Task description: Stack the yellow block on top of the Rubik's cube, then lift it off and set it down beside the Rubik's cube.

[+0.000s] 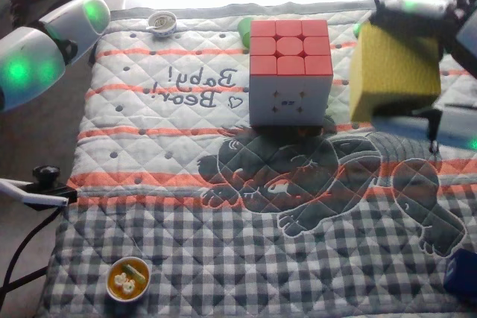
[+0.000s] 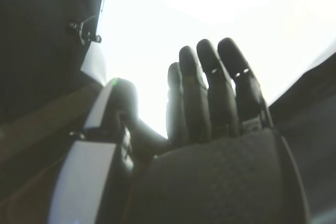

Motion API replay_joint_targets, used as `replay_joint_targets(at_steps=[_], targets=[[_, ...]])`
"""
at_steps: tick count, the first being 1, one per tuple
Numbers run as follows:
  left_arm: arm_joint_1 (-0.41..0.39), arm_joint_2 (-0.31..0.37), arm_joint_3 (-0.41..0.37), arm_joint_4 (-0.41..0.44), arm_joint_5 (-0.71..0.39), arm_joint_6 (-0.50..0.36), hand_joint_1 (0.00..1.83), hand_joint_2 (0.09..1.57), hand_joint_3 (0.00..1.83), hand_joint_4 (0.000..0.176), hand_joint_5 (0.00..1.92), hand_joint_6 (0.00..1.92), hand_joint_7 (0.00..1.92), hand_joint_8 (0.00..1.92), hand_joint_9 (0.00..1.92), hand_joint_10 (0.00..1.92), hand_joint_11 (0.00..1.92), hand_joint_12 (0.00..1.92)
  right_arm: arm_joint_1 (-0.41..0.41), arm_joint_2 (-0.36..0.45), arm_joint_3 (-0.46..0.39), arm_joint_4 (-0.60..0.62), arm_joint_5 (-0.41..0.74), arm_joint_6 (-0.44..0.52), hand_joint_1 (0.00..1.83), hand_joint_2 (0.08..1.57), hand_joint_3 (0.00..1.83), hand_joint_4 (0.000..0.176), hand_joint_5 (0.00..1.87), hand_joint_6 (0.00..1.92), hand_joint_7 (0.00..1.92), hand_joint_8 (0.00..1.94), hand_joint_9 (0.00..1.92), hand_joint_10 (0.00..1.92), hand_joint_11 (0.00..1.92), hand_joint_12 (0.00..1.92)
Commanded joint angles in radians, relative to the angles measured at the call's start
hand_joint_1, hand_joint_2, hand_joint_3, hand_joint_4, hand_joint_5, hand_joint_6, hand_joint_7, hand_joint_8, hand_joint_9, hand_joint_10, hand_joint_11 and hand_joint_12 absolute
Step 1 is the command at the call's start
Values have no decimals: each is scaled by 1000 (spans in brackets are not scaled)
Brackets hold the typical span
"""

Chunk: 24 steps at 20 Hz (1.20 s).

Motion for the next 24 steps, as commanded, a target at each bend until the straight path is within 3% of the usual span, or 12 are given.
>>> replay_joint_targets(at_steps=[1, 3, 6, 8, 11, 12, 13, 14, 16, 18, 20, 24], targets=[[-6, 7, -1, 25, 134, -13, 640, 1342, 0, 0, 522, 28, 568, 92, 352, 633, 74, 1429, -13, 6, -7, 5, 129, 0, 1228, 1168, 0, 0, 865, 1082, 946, 1248, 839, 1438, 540, 1868], [-5, 7, -1, 24, 135, -13, 629, 1347, 0, 0, 520, 24, 569, 63, 382, 555, 68, 1421, -48, 6, -17, 10, 128, 0, 1240, 1183, 0, 0, 885, 998, 862, 1439, 733, 1662, 524, 1919], [-5, 7, -3, 23, 135, -13, 646, 1342, 0, 0, 525, 20, 583, 43, 383, 549, 59, 1438, -93, 6, -31, 11, 111, 0, 1237, 1191, 0, 0, 864, 1025, 847, 1470, 652, 1732, 371, 1921], [-5, 7, -3, 23, 135, -13, 638, 1335, 0, 0, 525, 19, 583, 38, 387, 550, 79, 1403, -102, 0, -35, 9, 86, 0, 1239, 1195, 0, 0, 855, 1027, 838, 1494, 675, 1801, 571, 1921], [-5, 7, -4, 23, 135, -14, 612, 1340, 1, 0, 509, 9, 571, 19, 396, 481, 55, 1383, -131, -26, -41, 15, 55, 0, 1198, 1200, 1, 0, 776, 1250, 881, 1307, 737, 1520, 543, 1921], [-5, 7, -4, 23, 135, -14, 610, 1337, 0, 0, 512, 10, 573, 19, 395, 477, 44, 1383, -141, -31, -45, 17, 48, 0, 1201, 1204, 2, 0, 758, 1249, 884, 1324, 774, 1513, 600, 1921], [-5, 6, -4, 22, 135, -14, 603, 1336, 0, 0, 516, 12, 575, 19, 396, 473, 31, 1381, -151, -36, -49, 18, 38, 0, 1229, 1203, 0, 0, 766, 1144, 890, 1400, 904, 1567, 835, 1892], [-5, 6, -4, 22, 135, -14, 600, 1336, 0, 0, 513, 11, 575, 18, 399, 475, 38, 1388, -155, -38, -51, 18, 30, 0, 1244, 1178, 0, 0, 789, 1135, 960, 1260, 990, 1382, 931, 1665], [-5, 6, -4, 22, 135, -14, 601, 1343, 2, 0, 514, 10, 572, 15, 399, 478, 40, 1401, -161, -43, -54, 17, 14, 0, 1244, 1182, 0, 0, 724, 1169, 979, 1242, 1060, 1359, 979, 1680], [-5, 6, -4, 21, 135, -14, 595, 1340, 0, 0, 518, 12, 572, 15, 402, 479, 41, 1401, -164, -44, -57, 17, 8, 0, 949, 1025, 0, 0, 352, 1088, 532, 1249, 535, 1446, 440, 1740], [-5, 6, -4, 20, 135, -14, 613, 1344, 1, 0, 517, 11, 567, 11, 387, 491, 24, 1436, -166, -44, -58, 19, 5, 0, 765, 956, 0, 0, 70, 1188, 148, 1467, 201, 1647, 202, 1804], [-3, 6, -4, 19, 135, -14, 622, 1340, 0, 0, 529, 19, 590, 14, 354, 639, 48, 1459, -166, -44, -58, 39, 11, 0, 638, 817, 0, 0, 0, 971, 0, 1392, 0, 1760, 63, 1920]])
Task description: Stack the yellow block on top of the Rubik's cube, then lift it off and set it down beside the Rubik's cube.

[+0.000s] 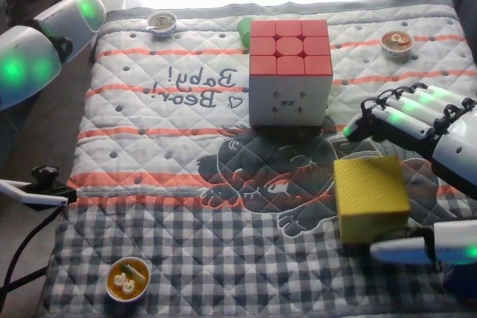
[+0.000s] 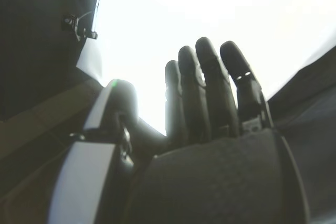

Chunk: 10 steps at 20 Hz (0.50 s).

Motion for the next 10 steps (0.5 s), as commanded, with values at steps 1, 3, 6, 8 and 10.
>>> replay_joint_targets(at_steps=[1, 3, 6, 8, 10], targets=[[-5, 6, 0, 32, 123, -13, 597, 1333, 0, 0, 527, 19, 582, 10, 330, 647, 20, 1461, 6, -2, -2, 3, 137, 3, 612, 816, 0, 0, 0, 854, 0, 1346, 0, 1796, 91, 1921], [-5, 6, 0, 32, 123, -14, 597, 1331, 0, 0, 524, 18, 577, 8, 319, 642, 3, 1462, 5, 3, -1, 26, 187, 3, 592, 832, 0, 0, 0, 755, 0, 1270, 0, 1765, 62, 1921], [2, 6, 22, 33, 120, -83, 607, 1319, 0, 0, 523, 22, 589, 13, 318, 664, 3, 1467, 5, 23, -1, 58, 280, 3, 561, 842, 0, 0, 0, 671, 0, 1218, 0, 1648, 0, 1921], [15, 3, 50, 43, 119, -175, 703, 1279, 0, 0, 568, 50, 654, 45, 382, 729, 28, 1510, 5, 35, -1, 76, 340, 2, 540, 915, 0, 0, 0, 503, 0, 1267, 0, 1683, 6, 1921], [13, 4, 69, 69, 121, -225, 755, 1265, 0, 0, 587, 127, 676, 191, 428, 885, 202, 1514, 6, 57, 1, 105, 442, 2, 483, 998, 0, 0, 0, 834, 0, 1456, 0, 1851, 72, 1921]])
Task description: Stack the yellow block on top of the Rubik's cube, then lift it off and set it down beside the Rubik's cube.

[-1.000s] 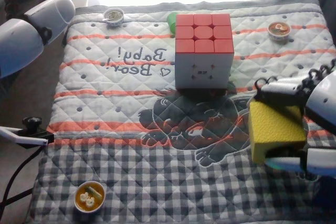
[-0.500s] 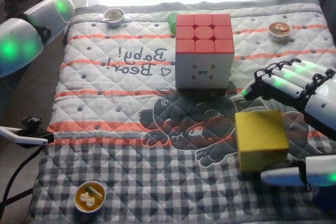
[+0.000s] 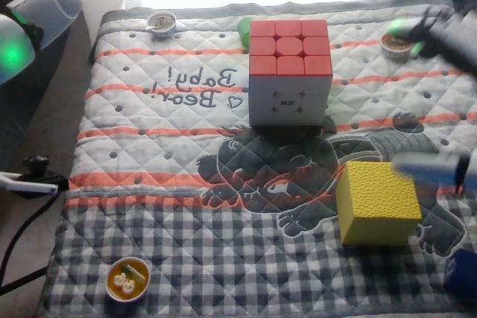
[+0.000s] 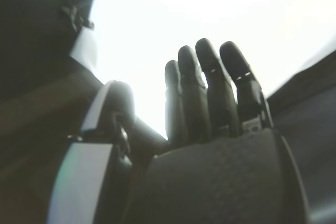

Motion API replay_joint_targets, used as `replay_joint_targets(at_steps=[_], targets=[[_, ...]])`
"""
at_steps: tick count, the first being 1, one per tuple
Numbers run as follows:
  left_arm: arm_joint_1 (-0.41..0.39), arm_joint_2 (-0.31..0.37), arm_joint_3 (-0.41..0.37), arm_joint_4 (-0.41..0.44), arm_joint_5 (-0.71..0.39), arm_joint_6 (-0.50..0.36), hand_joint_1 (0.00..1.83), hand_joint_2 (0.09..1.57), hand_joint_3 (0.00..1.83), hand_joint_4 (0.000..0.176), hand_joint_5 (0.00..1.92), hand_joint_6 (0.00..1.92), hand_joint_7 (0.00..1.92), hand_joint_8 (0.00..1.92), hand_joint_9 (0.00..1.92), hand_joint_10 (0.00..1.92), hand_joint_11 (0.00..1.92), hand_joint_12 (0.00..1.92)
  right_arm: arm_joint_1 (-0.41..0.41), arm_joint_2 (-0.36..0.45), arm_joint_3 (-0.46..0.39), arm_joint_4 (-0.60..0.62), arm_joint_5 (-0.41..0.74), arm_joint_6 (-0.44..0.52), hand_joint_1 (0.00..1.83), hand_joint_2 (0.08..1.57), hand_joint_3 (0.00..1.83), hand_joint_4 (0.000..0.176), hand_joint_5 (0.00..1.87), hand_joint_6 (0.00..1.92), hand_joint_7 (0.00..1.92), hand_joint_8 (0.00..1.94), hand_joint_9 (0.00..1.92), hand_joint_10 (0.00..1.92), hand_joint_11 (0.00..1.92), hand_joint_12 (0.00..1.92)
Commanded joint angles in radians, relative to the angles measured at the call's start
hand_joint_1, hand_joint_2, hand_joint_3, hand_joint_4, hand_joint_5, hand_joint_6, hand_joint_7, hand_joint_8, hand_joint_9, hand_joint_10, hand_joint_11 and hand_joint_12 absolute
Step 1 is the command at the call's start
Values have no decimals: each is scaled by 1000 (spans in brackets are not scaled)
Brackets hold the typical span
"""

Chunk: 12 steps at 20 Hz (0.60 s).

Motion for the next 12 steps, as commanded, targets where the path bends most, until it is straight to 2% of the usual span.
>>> replay_joint_targets(at_steps=[1, 2, 3, 4, 5, 6, 7, 8, 9, 10, 11, 12], targets=[[-18, 5, 4, 71, 128, -20, 787, 1244, 0, 0, 594, 228, 626, 504, 459, 1008, 321, 1571, 6, 9, 0, -3, 220, 2, 308, 1014, 3, 0, 0, 1012, 0, 1594, 35, 1907, 173, 1921], [-27, 7, 3, 89, 144, -20, 746, 1238, 0, 0, 562, 328, 568, 718, 487, 1007, 372, 1560, 5, 16, -1, 6, 269, 2, 259, 1010, 0, 0, 0, 1129, 0, 1688, 37, 1918, 168, 1921], [-37, 9, 2, 104, 164, -21, 744, 1253, 2, 0, 522, 460, 558, 798, 537, 955, 401, 1525, 5, 22, -3, 13, 316, 0, 442, 1077, 26, 0, 0, 1368, 0, 1858, 132, 1920, 245, 1921], [-49, 12, -1, 122, 188, -21, 717, 1194, 0, 0, 509, 511, 598, 729, 561, 888, 396, 1496, 5, 30, -6, 22, 365, -9, 378, 1082, 24, 0, 0, 971, 2, 1878, 178, 1921, 258, 1921], [-61, 19, -4, 140, 226, -20, 639, 1208, 0, 0, 490, 483, 604, 570, 558, 803, 355, 1515, 6, 40, -10, 33, 422, -29, 453, 1087, 20, 0, 0, 1008, 76, 1848, 229, 1921, 282, 1921], [-69, 25, -8, 156, 261, -20, 572, 1205, 0, 15, 433, 366, 586, 412, 504, 761, 283, 1555, 9, 44, -12, 40, 467, -47, 296, 1170, 38, 9, 0, 1163, 14, 1578, 141, 1732, 194, 1921], [-77, 32, -15, 176, 311, -10, 530, 1218, 1, 22, 408, 302, 584, 320, 486, 814, 288, 1585, 44, 53, -20, 46, 468, -50, 173, 1196, 30, 10, 0, 1258, 29, 1392, 87, 1579, 39, 1921], [-79, 43, -25, 189, 355, 12, 564, 1204, 0, 17, 366, 240, 499, 218, 441, 869, 284, 1648, 82, 55, -25, 29, 468, -103, 295, 1199, 16, 0, 76, 1250, 125, 1319, 193, 1559, 109, 1921], [-80, 51, -37, 202, 392, 32, 566, 1143, 0, 22, 261, 152, 438, 135, 433, 833, 189, 1674, 120, 54, -28, 5, 468, -154, 267, 1210, 11, 27, 14, 1287, 85, 1324, 162, 1523, 102, 1896], [-84, 56, -47, 216, 422, 47, 533, 1140, 0, 48, 171, 105, 313, 57, 348, 779, 86, 1667, 162, 54, -32, -19, 468, -183, 264, 1220, 10, 24, 2, 1326, 120, 1360, 206, 1506, 125, 1875], [-87, 58, -54, 234, 451, 58, 506, 1185, 8, 71, 106, 61, 307, 27, 333, 702, 16, 1464, 207, 54, -33, -46, 468, -200, 223, 1257, 22, 26, 0, 927, 86, 1125, 173, 1386, 37, 1793], [-89, 58, -59, 245, 470, 68, 483, 1147, 0, 86, 238, 112, 374, 25, 372, 619, 2, 1397, 234, 54, -32, -68, 468, -205, 252, 1237, 8, 72, 0, 626, 128, 931, 211, 1267, 35, 1763]])
